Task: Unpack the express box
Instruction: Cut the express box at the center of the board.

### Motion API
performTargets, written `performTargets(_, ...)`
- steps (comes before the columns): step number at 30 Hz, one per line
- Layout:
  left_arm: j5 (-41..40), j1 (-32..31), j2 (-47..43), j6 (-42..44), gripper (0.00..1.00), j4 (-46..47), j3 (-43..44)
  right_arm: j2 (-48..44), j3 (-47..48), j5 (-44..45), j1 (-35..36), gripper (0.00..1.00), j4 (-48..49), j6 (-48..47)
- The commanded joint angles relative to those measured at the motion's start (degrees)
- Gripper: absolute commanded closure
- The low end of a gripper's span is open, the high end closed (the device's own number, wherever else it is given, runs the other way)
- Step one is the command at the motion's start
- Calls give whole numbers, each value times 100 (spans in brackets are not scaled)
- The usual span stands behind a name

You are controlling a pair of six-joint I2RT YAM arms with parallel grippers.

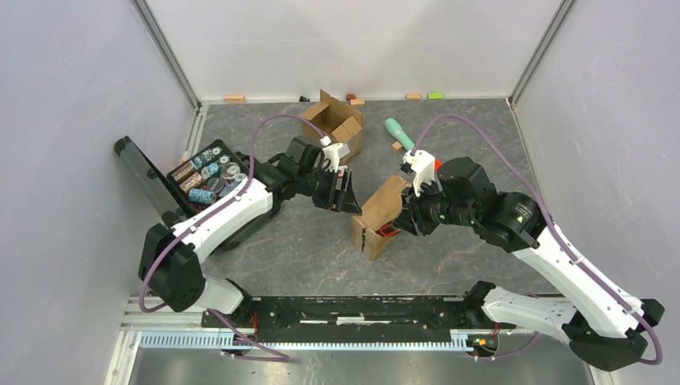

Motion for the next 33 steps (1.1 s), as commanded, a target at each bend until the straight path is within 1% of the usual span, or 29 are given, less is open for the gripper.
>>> performTargets(1,-1603,166,423,350,27,-444,-401,-143,86,-68,26,100,-625,60)
performTargets(7,-1341,152,362,306,27,-376,-315,-120,309,-179,30,100,-367,82)
performTargets(12,-1082,59,275,239,27,-367,-198,-3,635,198,30,100,128,92)
performTargets(15,-1002,21,183,152,27,-344,-206,2,731,377,31,100,597,159)
performTargets(18,-922,17,114,82,27,-347,-206,-20,466,397,27,100,1066,200)
performTargets(22,-842,11,49,13,27,-325,-223,-112,-156,335,27,100,1667,295)
performTargets(28,-798,6,-9,-50,27,-320,-228,-308,-811,381,22,100,2260,484)
performTargets(33,-799,3,-10,-46,27,-323,-253,-463,-1065,438,26,100,2524,671)
